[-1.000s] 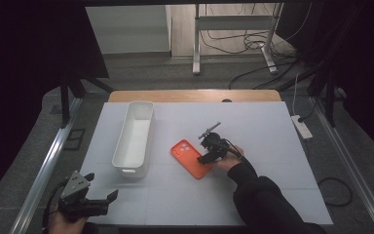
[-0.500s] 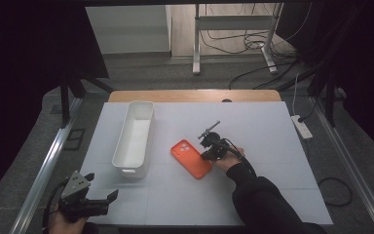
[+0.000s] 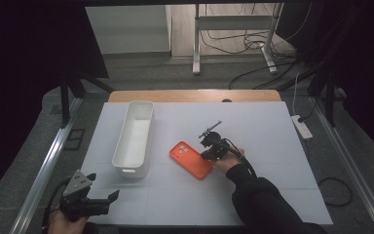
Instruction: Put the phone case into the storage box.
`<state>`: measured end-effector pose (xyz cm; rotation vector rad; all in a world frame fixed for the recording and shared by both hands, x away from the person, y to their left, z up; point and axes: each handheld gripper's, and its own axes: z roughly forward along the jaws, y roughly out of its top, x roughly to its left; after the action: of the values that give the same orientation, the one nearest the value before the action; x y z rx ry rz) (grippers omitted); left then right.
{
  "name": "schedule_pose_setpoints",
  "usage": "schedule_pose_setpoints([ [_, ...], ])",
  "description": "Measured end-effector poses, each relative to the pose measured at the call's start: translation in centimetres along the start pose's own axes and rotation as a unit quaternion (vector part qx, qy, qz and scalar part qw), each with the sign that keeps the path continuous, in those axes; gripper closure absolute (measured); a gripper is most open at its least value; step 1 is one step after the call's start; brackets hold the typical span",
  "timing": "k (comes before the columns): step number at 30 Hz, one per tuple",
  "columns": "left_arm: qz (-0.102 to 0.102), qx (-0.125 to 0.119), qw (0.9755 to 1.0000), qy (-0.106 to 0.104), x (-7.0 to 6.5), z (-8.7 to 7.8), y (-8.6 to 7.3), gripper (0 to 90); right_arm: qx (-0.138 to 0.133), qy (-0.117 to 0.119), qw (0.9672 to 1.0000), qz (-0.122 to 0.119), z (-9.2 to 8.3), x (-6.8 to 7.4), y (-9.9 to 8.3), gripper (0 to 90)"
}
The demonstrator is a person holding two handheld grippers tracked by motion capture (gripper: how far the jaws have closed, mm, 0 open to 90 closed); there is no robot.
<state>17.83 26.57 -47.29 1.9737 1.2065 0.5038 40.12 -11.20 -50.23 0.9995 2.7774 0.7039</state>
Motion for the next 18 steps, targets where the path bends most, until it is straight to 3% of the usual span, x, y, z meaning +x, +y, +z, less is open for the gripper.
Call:
schedule_pose_setpoints([
  [10, -0.016, -0.013, 0.9998, -0.001, 0.1, -0.2, 0.1, 0.0, -0.033, 0.004, 0.9994, 0.001, -1.4, 0.3, -0.1, 89.4],
  [18, -0.006, -0.023, 0.9997, -0.003, -0.7, -0.2, 1.1, 0.0, -0.064, 0.009, 0.9979, 0.005, -3.0, 0.2, -0.7, 89.4],
])
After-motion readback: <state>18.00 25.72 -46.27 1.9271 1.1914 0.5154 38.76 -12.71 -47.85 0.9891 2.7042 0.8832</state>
